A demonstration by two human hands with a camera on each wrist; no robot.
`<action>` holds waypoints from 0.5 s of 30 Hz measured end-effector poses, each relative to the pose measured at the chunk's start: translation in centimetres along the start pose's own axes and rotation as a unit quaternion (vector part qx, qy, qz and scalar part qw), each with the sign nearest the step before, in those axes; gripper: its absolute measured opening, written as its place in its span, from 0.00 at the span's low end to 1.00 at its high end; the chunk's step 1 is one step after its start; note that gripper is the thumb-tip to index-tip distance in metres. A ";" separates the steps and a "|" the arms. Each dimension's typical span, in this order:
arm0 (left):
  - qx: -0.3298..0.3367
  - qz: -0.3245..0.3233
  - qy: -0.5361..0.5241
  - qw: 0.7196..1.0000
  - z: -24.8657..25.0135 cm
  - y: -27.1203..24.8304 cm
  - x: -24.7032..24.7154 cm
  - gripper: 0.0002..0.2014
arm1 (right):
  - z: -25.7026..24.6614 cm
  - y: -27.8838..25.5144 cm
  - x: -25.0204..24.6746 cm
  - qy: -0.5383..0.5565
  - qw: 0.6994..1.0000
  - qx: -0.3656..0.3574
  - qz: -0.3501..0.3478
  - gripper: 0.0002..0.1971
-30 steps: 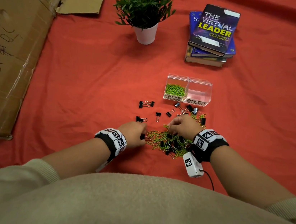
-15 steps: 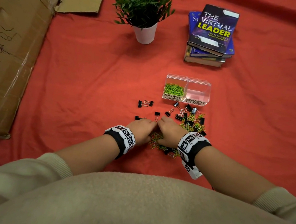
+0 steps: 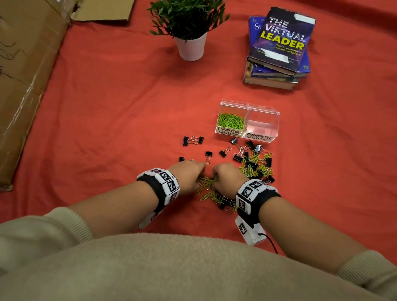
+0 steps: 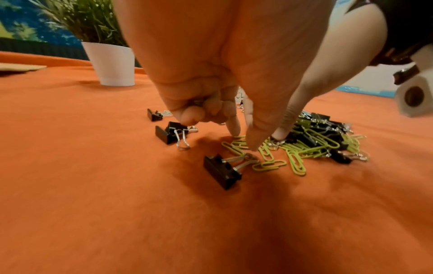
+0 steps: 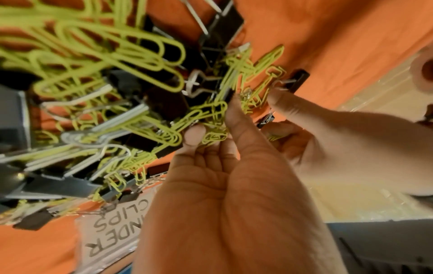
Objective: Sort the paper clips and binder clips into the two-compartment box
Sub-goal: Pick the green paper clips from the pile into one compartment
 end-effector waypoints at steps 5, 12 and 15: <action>0.010 0.005 0.026 1.000 0.4 0.2 0.1 0.14 | 1.0 0.3 -0.4 0.071 0.997 0.026 -0.010 0.10; 0.025 0.002 0.088 0.996 1.2 0.5 -0.2 0.10 | 3.0 0.2 -5.0 0.342 0.937 0.065 0.029 0.07; 0.036 -0.005 0.122 0.992 1.6 0.7 0.0 0.13 | 3.8 0.4 -7.5 0.440 0.894 0.077 0.047 0.05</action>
Point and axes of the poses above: each hand's wrist, its own y-axis towards the middle knuckle, its own x-axis out of the palm, z = x × y, the point moved 8 cm from there along y, towards the middle knuckle, and after that the axes turned 1 degree about -x, right-handed, at the moved point
